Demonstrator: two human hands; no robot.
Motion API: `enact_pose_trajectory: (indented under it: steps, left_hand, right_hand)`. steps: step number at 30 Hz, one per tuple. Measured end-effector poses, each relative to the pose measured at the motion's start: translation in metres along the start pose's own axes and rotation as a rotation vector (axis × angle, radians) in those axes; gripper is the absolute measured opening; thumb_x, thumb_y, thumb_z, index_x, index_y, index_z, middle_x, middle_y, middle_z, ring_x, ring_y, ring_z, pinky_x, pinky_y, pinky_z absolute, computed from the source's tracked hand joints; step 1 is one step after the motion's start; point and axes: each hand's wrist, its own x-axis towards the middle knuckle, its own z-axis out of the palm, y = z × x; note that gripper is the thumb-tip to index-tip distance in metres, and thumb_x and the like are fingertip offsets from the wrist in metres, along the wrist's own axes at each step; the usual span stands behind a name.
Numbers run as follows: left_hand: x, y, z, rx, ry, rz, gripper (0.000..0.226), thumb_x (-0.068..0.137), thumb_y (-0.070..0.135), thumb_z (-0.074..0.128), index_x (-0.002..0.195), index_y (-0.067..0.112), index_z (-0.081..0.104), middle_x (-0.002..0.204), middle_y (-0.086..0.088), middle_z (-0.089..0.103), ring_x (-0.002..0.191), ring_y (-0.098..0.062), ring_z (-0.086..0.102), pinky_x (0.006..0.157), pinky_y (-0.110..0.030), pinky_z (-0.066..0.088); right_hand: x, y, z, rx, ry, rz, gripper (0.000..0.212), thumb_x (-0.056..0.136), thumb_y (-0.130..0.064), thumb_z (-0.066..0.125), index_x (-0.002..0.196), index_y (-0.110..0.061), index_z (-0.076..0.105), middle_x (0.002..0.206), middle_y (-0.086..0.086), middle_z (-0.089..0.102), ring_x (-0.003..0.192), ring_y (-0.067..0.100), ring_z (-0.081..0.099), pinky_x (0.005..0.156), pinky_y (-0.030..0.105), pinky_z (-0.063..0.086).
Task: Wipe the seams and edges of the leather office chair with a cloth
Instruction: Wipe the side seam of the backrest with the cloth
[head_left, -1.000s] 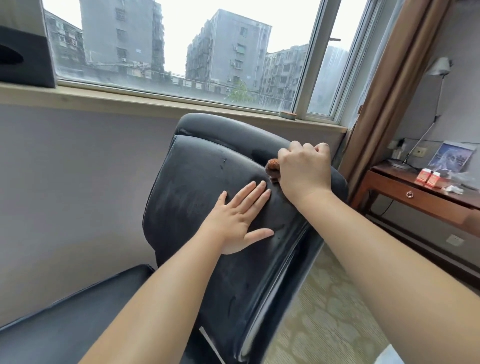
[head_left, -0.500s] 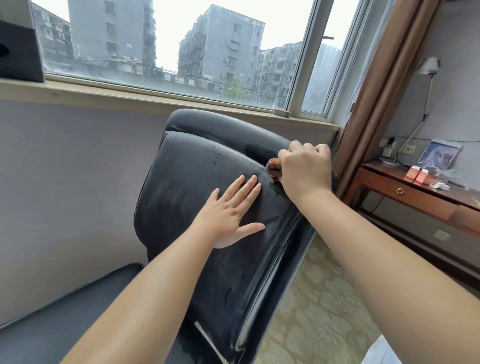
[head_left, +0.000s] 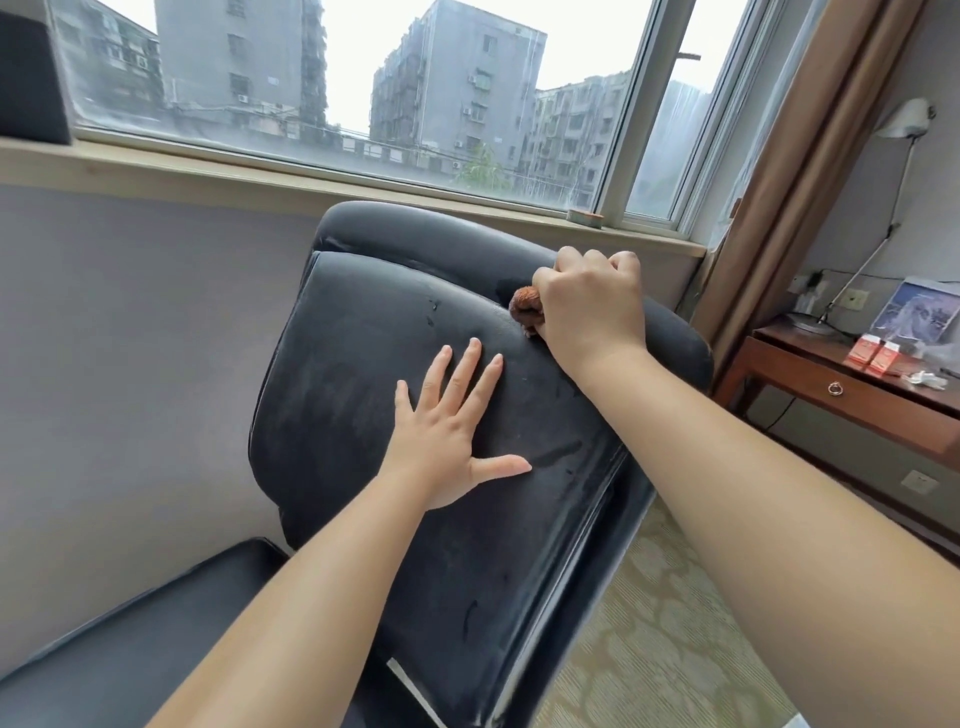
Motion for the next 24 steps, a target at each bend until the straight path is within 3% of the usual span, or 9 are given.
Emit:
enact_pose_trajectory:
  steps: [2,5,7,10,13,16,17,20,24]
  left_hand:
    - [0.002,-0.004,0.002,0.019,0.009,0.020,0.098,0.050,0.095,-0.013,0.124,0.042,-0.049,0.138,0.017,-0.050,0.142,-0.017,-0.030,0.116,-0.060,-0.002]
    - [0.004,-0.013,0.005,0.038,0.031,0.075,0.095,0.055,0.093,-0.013,0.129,0.043,-0.047,0.142,0.018,-0.045,0.142,-0.018,-0.025,0.116,-0.059,-0.002]
    - [0.006,-0.024,0.004,0.025,0.121,0.145,0.097,0.070,0.090,-0.003,0.149,0.036,-0.020,0.158,0.014,-0.015,0.144,-0.019,-0.002,0.115,-0.060,0.012]
    - [0.013,-0.041,-0.001,0.079,0.188,0.222,0.095,0.082,0.083,0.011,0.151,0.019,0.022,0.158,0.004,0.024,0.139,-0.023,0.023,0.109,-0.060,0.029]
    - [0.022,-0.046,-0.011,0.051,0.155,0.211,0.106,0.073,0.090,0.011,0.153,0.021,0.001,0.160,0.010,-0.006,0.147,-0.018,-0.005,0.116,-0.057,0.013]
    - [0.024,-0.043,-0.017,0.020,0.077,0.117,0.117,0.061,0.092,0.023,0.145,0.024,-0.024,0.148,0.014,-0.037,0.137,-0.006,-0.035,0.121,-0.047,-0.002]
    - [0.024,-0.041,-0.020,-0.005,0.062,0.083,0.123,0.060,0.091,0.031,0.146,0.021,-0.024,0.146,0.013,-0.039,0.134,-0.004,-0.037,0.121,-0.043,-0.005]
    - [0.023,-0.035,-0.028,-0.041,0.023,0.033,0.132,0.062,0.084,0.050,0.150,0.015,-0.020,0.145,0.012,-0.038,0.133,-0.001,-0.035,0.121,-0.036,-0.005]
    - [0.016,-0.024,-0.038,-0.029,-0.043,0.028,0.133,0.063,0.082,0.055,0.151,0.015,-0.019,0.152,0.010,-0.033,0.141,-0.003,-0.027,0.122,-0.037,0.004]
  right_hand:
    - [0.010,-0.008,0.003,0.009,0.052,-0.002,0.010,0.070,-0.002,0.065,0.070,-0.012,0.065,0.075,0.007,0.059,0.070,0.028,0.056,0.075,0.038,0.041]
    - [0.019,-0.016,0.012,0.060,-0.004,-0.050,0.018,0.085,-0.002,0.049,0.088,-0.011,0.064,0.094,0.008,0.059,0.089,0.030,0.055,0.087,0.041,0.035]
    - [0.026,-0.023,0.013,0.045,0.048,-0.043,0.018,0.084,-0.002,0.049,0.085,-0.011,0.065,0.092,0.008,0.059,0.087,0.030,0.056,0.086,0.041,0.036]
    - [0.037,-0.032,0.018,0.064,0.030,-0.059,0.019,0.084,-0.002,0.049,0.086,-0.012,0.065,0.092,0.007,0.059,0.088,0.030,0.056,0.086,0.040,0.036]
    - [0.047,-0.040,0.019,0.068,0.008,-0.064,0.019,0.084,-0.003,0.049,0.086,-0.014,0.065,0.092,0.006,0.059,0.089,0.029,0.056,0.086,0.040,0.037]
    - [0.049,-0.049,0.018,0.023,-0.010,0.000,0.010,0.068,-0.009,0.066,0.065,-0.019,0.065,0.073,0.000,0.060,0.070,0.024,0.059,0.074,0.035,0.044]
    - [0.048,-0.048,0.016,0.003,0.005,0.009,0.010,0.066,-0.011,0.067,0.064,-0.020,0.065,0.072,-0.001,0.060,0.068,0.022,0.059,0.073,0.034,0.045]
    - [0.042,-0.042,0.015,0.066,-0.085,-0.058,0.020,0.087,-0.007,0.047,0.094,-0.015,0.064,0.102,0.005,0.058,0.097,0.028,0.053,0.091,0.041,0.035]
    - [0.029,-0.035,0.001,0.041,-0.114,-0.060,0.026,0.091,-0.006,0.041,0.104,-0.014,0.062,0.114,0.007,0.053,0.107,0.029,0.048,0.096,0.041,0.031]
